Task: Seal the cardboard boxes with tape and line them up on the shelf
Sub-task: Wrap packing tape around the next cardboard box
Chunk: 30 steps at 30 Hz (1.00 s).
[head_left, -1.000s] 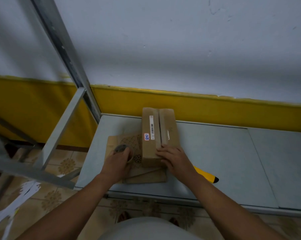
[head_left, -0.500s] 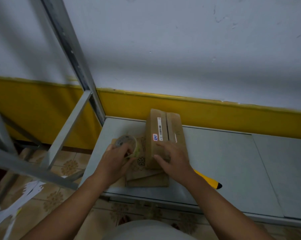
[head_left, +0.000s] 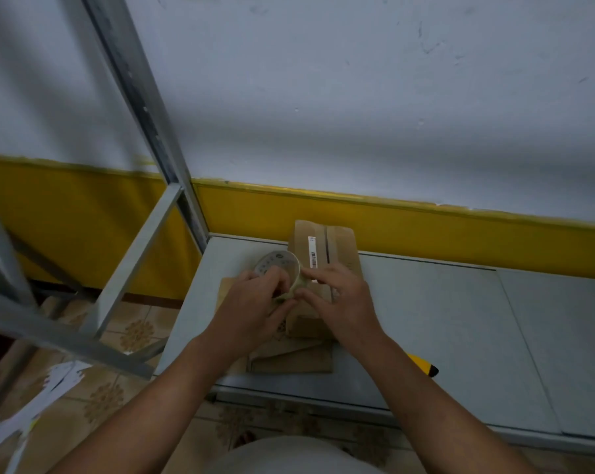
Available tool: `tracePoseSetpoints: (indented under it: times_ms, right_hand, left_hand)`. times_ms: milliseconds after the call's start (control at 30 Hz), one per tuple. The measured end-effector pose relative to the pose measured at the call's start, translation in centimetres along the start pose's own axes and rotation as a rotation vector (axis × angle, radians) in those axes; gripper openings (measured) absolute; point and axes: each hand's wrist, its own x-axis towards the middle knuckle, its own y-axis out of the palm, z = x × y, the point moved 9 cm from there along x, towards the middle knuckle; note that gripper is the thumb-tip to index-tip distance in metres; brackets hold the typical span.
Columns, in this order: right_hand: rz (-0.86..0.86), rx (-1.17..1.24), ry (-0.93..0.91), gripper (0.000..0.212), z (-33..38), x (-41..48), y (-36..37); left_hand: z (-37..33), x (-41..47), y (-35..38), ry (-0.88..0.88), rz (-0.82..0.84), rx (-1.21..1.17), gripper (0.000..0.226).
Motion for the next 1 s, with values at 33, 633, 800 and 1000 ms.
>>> tracePoseSetpoints:
  times_ms: [33,633,800,1000]
  right_hand:
    - [-0.016,0.021,0.014,0.035,-0.1,-0.1,-0.3]
    - [0.065,0.444,0.618,0.007,-5.0,-1.9,-1.7]
    - [0.080,0.456,0.621,0.009,-5.2,-3.0,-2.3]
    - [0.081,0.473,0.514,0.011,-4.3,-3.8,-4.5]
  left_hand:
    - [0.0,0.0,0.1,0.002,0.010,-0.005,0.027]
    - [0.0,1.1,2.2,-0.012,0.264,-0.452,0.011]
    - [0.1,0.6,2.8,-0.130,0.285,-0.541,0.015]
    - [1.7,0.6,3.2,-0.205,0.362,-0.129,0.053]
